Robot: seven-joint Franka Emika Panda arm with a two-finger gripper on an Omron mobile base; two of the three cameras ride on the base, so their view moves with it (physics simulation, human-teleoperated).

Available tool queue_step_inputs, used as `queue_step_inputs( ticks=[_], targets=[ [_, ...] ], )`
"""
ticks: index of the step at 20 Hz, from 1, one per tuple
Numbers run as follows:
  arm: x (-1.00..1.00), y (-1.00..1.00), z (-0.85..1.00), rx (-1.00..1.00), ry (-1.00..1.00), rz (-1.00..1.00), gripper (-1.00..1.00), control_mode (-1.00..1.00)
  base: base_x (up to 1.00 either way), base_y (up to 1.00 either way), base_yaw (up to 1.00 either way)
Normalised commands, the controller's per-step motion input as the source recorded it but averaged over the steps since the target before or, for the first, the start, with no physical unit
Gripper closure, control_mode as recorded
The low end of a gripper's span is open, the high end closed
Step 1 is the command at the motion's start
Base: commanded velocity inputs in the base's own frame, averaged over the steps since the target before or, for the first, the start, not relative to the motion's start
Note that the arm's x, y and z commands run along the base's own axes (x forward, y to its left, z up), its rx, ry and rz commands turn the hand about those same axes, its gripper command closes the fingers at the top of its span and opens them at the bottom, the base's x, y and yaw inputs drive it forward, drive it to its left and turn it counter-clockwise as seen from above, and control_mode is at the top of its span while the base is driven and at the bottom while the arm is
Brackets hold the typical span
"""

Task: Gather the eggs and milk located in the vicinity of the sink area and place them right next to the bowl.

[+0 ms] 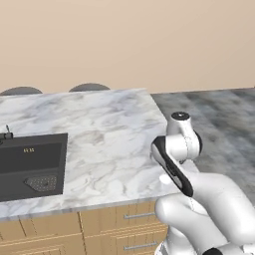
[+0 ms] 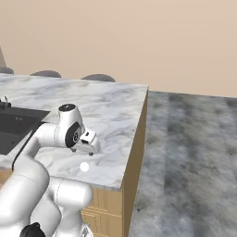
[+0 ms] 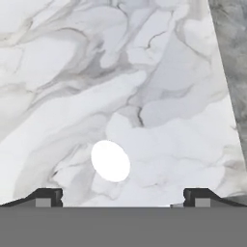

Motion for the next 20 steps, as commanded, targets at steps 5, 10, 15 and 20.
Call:
queue_step_inputs(
  ticks=[5, 10, 15, 20],
  targets=[
    [0.51, 0.07, -0.21, 0.00, 0.18, 0.01, -1.00, -1.00, 0.00, 0.00, 0.00],
    [0.00, 0.00, -0.09, 0.00, 0.21, 0.00, -1.00, -1.00, 0.00, 0.00, 0.00],
    [0.00, 0.00, -0.06, 0.00, 0.23, 0.04, -1.00, -1.00, 0.00, 0.00, 0.00],
    [-0.19, 0.05, -0.29, -0.01, 0.09, 0.14, -1.00, -1.00, 0.00, 0.00, 0.00]
  ],
)
